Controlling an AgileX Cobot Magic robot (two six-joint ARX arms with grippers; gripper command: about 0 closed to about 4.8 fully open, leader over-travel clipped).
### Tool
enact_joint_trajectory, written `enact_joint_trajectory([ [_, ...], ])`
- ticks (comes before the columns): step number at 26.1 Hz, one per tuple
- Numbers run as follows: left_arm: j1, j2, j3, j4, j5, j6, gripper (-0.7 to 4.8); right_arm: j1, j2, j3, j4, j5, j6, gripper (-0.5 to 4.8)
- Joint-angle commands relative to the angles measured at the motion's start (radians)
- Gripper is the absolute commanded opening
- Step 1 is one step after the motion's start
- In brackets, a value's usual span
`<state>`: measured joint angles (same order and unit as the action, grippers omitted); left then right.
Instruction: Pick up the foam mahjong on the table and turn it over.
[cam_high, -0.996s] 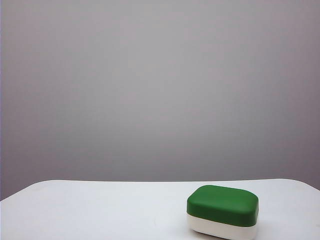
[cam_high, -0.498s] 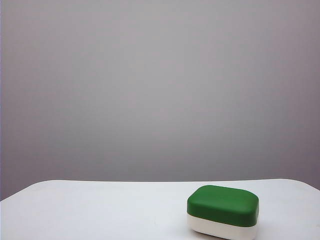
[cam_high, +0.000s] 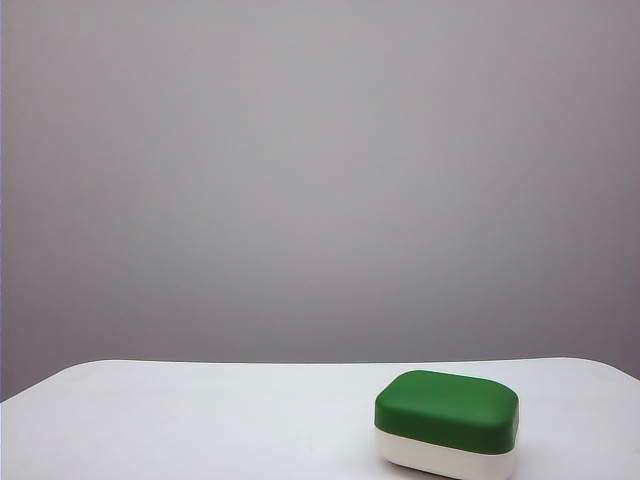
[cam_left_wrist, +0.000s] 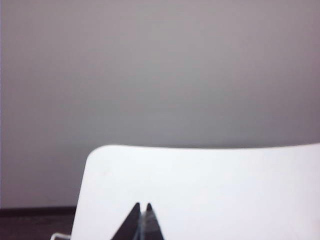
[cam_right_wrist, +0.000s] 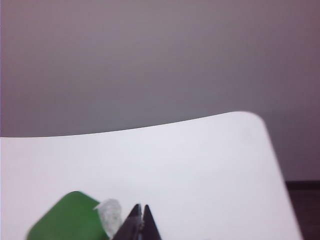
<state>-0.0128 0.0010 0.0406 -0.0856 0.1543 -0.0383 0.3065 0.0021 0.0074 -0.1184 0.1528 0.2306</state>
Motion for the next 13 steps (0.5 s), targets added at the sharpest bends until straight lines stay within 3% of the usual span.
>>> enact_joint_trajectory([
  [1,0.000,0.000,-0.016,0.022,0.002,0.001,-0.06,-0.043,0.000,-0.006,0.010,-0.061,-0.060,-0.06],
  [5,0.000,0.000,-0.034,-0.041,-0.009,-0.002,-0.05,-0.108,0.000,-0.006,-0.042,-0.091,-0.069,-0.04],
  [13,0.000,0.000,-0.034,-0.084,-0.008,0.004,-0.05,-0.117,0.000,-0.006,-0.062,-0.093,-0.060,0.01],
])
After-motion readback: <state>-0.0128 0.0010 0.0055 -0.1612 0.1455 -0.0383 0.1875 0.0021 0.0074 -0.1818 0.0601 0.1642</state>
